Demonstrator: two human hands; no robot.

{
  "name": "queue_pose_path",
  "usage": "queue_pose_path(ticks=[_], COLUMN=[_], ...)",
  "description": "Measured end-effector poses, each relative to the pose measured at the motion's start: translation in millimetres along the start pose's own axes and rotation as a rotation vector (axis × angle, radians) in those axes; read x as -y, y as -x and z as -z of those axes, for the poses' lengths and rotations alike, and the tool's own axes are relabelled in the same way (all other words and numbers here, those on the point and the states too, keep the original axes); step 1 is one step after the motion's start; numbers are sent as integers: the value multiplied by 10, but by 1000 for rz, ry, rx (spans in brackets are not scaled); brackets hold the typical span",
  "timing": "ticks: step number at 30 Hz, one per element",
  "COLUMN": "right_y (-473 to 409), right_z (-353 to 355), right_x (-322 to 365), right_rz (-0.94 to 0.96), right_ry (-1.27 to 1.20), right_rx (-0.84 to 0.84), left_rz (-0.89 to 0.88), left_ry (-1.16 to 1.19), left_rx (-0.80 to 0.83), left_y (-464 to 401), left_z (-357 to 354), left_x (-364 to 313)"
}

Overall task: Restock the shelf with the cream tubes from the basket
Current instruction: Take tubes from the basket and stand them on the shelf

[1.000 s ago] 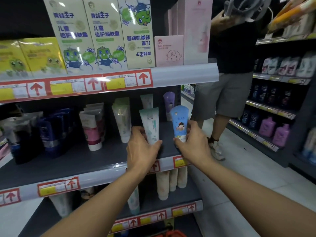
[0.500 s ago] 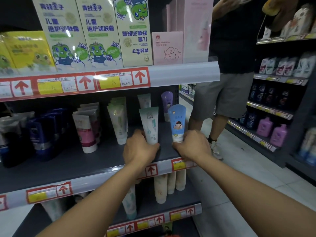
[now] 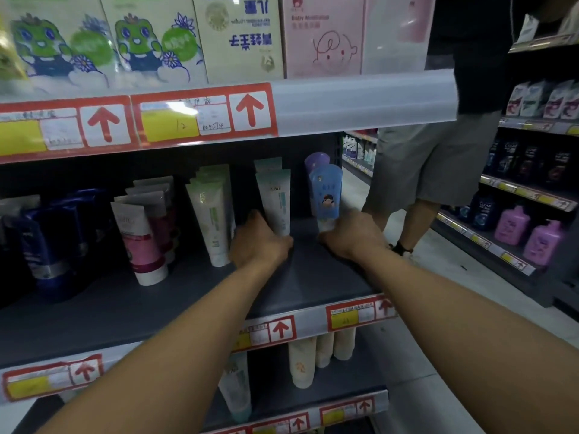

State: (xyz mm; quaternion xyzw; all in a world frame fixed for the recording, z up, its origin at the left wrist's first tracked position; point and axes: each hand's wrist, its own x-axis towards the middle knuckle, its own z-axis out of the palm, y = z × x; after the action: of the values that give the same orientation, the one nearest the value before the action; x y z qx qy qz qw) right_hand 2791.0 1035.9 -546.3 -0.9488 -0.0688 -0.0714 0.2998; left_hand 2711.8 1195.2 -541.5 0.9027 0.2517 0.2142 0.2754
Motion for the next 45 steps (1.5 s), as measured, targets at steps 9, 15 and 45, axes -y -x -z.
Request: queue_pose_path(ticks=[9,15,45], right_y=[-391,-393,-361], right_z=[-145,-221,-161], right_x=[11,-21,-34], right_rz=[29,84,59], right_ry=[-33,17,63], right_rx=[-10,-58,-24], left_rz=[15,56,27], left_ry=[92,158,-10], left_rx=[-64,-48,-10], left_y=[-295,-315,-348], left_z=[-231,-260,-271], left_x=[-25,30,56])
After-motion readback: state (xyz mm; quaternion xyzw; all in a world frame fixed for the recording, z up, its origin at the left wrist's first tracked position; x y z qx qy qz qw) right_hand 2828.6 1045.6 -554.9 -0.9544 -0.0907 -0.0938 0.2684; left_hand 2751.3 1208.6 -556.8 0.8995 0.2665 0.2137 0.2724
